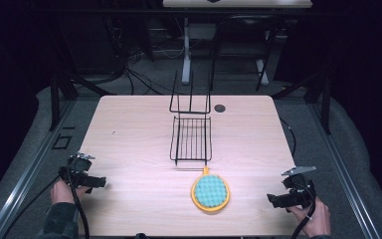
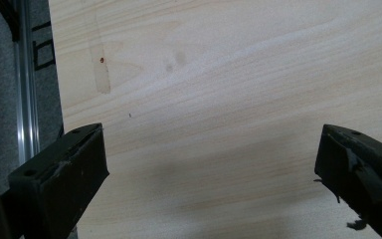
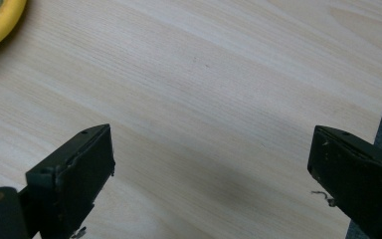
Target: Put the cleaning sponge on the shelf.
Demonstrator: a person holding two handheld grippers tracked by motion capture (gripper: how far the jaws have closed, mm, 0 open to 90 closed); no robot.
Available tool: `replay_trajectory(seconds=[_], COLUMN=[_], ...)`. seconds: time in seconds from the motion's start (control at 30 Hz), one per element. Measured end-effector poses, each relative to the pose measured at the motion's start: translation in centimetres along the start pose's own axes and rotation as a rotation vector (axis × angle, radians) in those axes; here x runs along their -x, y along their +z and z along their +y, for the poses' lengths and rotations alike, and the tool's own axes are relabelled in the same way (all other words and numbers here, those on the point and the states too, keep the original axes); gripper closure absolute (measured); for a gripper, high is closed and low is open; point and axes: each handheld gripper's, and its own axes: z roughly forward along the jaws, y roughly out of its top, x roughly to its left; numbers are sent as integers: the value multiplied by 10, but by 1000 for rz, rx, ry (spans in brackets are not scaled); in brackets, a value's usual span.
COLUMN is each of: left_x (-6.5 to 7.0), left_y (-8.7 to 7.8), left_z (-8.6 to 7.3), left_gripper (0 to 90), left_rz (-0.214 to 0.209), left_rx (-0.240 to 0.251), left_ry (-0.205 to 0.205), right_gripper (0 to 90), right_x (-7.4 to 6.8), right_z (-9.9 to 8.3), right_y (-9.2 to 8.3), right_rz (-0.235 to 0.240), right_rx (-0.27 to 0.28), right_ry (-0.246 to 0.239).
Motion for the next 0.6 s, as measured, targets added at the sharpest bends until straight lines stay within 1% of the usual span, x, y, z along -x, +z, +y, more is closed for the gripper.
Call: replay_trajectory(seconds=[0.03, 0.1, 0.13, 0.3, 0.37, 0.4, 0.43, 0.47, 0.5, 0.57, 0.6], left_x=[0, 1, 1, 1, 1, 1, 1, 0, 0, 1, 1], left_y=[0, 1, 1, 1, 1, 1, 1, 0, 0, 0, 0], left_z=[0, 1, 1, 2, 2, 2, 2, 1, 1, 0, -1], left_gripper=[0, 0, 0, 0, 0, 0, 0, 0, 0, 0, 0], left_rz=[-2, -2, -1, 6, 5, 3, 3, 4, 6, 5, 5], left_rx=[3, 2, 1, 3, 3, 4, 4, 11, 13, 13, 13], left_ry=[2, 3, 5, 10, 8, 9, 9, 13, 14, 16, 19], right_gripper=[37, 38, 37, 39, 39, 40, 40, 41, 41, 42, 42], right_x=[-1, -3, -5, -13, -15, -18, -18, -21, -22, -23, -26], right_z=[0, 2, 3, 8, 9, 11, 11, 13, 15, 16, 19], right_y=[0, -1, -1, 0, 1, 1, 1, 2, 1, 1, 1], right_rz=[-3, 1, 1, 20, 22, 30, 30, 37, 36, 39, 46], right_rx=[8, 5, 15, 11, 12, 2, 2, 12, 7, 13, 9], right_ry=[-3, -7, -11, -46, -52, -60, -60, -70, -80, -84, -88])
